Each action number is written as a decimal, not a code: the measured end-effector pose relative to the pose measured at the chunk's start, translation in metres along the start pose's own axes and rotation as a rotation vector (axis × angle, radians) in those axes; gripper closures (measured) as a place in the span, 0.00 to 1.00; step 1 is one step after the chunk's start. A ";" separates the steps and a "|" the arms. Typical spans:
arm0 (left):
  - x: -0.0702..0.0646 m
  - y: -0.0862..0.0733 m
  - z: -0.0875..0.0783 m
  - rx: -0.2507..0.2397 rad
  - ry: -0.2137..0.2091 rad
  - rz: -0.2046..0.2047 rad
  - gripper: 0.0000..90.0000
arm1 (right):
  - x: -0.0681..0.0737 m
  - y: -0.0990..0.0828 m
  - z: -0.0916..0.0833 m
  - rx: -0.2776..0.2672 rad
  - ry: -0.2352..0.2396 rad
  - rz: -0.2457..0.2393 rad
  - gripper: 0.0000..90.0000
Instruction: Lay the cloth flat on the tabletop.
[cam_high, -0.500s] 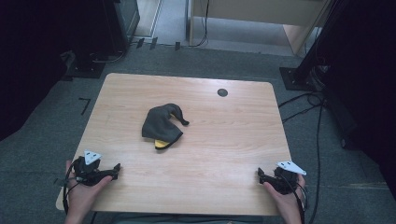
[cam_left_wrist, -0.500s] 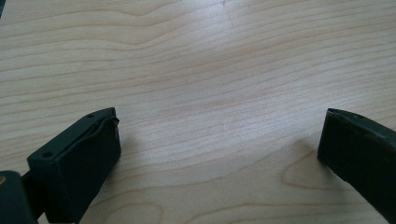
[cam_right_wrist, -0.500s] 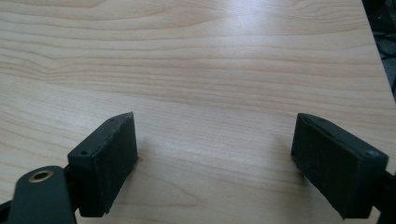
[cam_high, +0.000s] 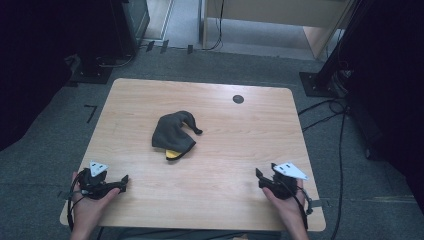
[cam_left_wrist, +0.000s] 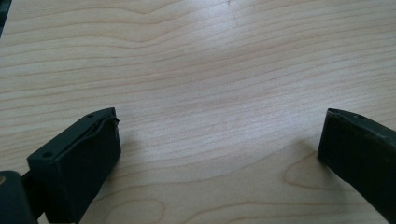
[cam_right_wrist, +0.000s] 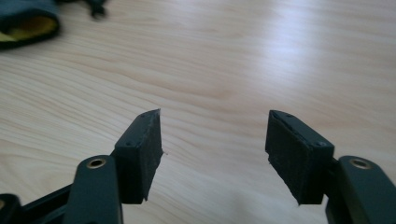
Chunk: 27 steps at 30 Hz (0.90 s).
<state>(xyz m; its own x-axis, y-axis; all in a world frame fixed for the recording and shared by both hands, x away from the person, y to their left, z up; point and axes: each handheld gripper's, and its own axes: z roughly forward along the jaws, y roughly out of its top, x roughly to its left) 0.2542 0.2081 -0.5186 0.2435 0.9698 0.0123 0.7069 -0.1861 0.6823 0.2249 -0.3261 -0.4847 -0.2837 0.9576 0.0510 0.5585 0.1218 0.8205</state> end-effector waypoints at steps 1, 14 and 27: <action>0.000 0.000 0.000 -0.002 0.001 -0.004 0.00 | 0.008 0.005 0.004 0.001 0.025 -0.007 0.44; -0.004 0.005 0.003 0.005 0.005 0.006 0.00 | 0.103 0.071 0.075 -0.005 0.248 -0.037 0.59; -0.010 0.007 0.003 -0.018 -0.005 0.018 0.00 | 0.160 0.078 0.131 0.023 0.300 -0.085 0.47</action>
<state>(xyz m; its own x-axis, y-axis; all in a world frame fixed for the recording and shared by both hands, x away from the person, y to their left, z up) 0.2585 0.1965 -0.5159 0.2594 0.9655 0.0210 0.6903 -0.2006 0.6951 0.3253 -0.1287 -0.4875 -0.5459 0.8240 0.1517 0.5394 0.2071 0.8162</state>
